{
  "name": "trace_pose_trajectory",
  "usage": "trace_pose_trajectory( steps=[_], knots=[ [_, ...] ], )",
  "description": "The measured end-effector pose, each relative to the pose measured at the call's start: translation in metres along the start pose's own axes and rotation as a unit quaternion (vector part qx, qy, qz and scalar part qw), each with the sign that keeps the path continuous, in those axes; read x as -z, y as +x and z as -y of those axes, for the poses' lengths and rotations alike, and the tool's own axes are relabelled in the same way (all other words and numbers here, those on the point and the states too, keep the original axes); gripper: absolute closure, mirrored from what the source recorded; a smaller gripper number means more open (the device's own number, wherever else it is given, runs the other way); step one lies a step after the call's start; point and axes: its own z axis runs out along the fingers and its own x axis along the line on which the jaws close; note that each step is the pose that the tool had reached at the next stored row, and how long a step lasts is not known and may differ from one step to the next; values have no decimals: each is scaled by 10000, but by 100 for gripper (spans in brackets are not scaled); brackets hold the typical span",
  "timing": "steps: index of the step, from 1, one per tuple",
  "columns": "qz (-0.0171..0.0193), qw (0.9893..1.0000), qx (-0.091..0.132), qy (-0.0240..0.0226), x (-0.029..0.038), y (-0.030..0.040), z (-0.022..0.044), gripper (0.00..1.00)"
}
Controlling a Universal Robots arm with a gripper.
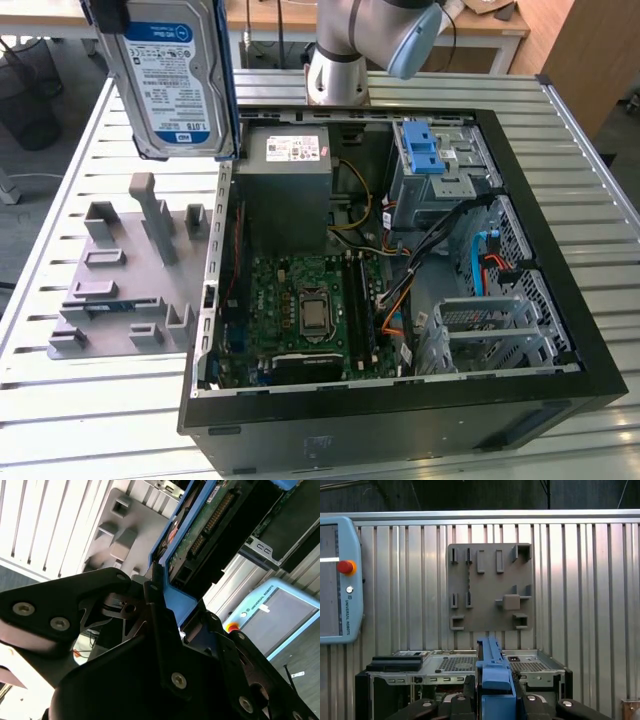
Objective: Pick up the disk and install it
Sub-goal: 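Pick up the disk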
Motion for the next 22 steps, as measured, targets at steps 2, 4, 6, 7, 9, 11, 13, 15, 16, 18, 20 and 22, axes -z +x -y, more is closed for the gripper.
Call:
trace_pose_trajectory(
  steps=[2,4,6,7,9,11,13,15,16,18,20,22],
  knots=[
    [0,10000,-1,0,0,0,3,64],
    [0,10000,0,0,0,0,7,64],
    [0,10000,0,0,0,0,7,64],
    [0,10000,0,0,0,0,7,64],
    [0,10000,0,0,0,0,8,64],
    [0,10000,0,0,0,0,8,64],
    [0,10000,-1,0,0,0,8,64],
    [0,10000,1,0,0,5,19,64],
    [0,10000,0,0,0,12,33,64],
    [0,10000,0,-1,1,25,85,64],
    [0,10000,0,-1,1,33,161,64],
    [0,10000,0,-2,2,37,250,64]
  ],
)
